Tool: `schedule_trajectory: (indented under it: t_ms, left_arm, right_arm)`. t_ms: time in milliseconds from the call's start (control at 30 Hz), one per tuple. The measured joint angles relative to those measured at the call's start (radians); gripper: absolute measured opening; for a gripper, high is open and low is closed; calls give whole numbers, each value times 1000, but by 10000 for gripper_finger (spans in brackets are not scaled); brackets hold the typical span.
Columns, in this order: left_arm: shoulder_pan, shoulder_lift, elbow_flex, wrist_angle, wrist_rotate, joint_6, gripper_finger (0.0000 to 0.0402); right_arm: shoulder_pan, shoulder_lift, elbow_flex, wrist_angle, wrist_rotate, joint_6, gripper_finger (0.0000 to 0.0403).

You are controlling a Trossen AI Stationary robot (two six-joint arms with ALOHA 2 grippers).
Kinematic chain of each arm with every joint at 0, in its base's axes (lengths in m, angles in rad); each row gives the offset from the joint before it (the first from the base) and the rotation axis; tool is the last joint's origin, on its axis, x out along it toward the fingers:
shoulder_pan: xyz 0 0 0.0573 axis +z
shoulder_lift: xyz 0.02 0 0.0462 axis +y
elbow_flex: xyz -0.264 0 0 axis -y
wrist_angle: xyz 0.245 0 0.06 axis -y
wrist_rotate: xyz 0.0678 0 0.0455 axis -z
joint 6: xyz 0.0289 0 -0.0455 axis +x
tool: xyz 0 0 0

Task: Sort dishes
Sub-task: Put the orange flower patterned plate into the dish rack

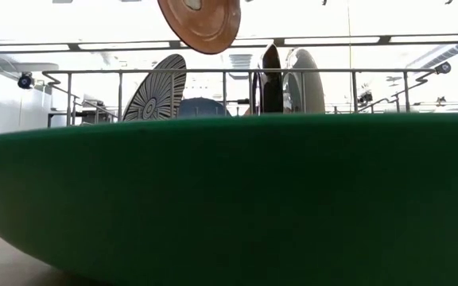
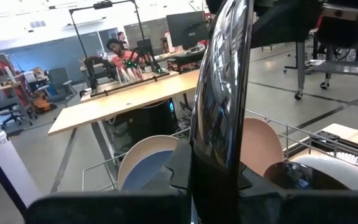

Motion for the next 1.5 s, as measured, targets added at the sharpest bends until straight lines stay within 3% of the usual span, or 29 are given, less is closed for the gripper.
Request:
schedule_trajectory:
  t_ms: [100,333,633,867,1300,1500]
  left_arm:
    - [0,4,0,7,0,0,13]
    - [0,21,0,33,-14,-5,27]
    - [1,42,1,33,-24,26,58]
    - [1,31,1,25,35,74,81]
    - [2,17,1,-2,123,131,218]
    - [0,12,1,-19,186,171,262]
  right_arm:
    - [0,0,-4,-5,-31,-14,139]
    - [2,0,-4,-27,-33,-104,13]
    - [3,1,-5,-79,-26,-212,3]
    - [4,-1,-5,-106,-24,-287,2]
    - [5,-15,-5,-154,-9,-391,1]
    - [5,-21,-4,-184,-1,-438,1]
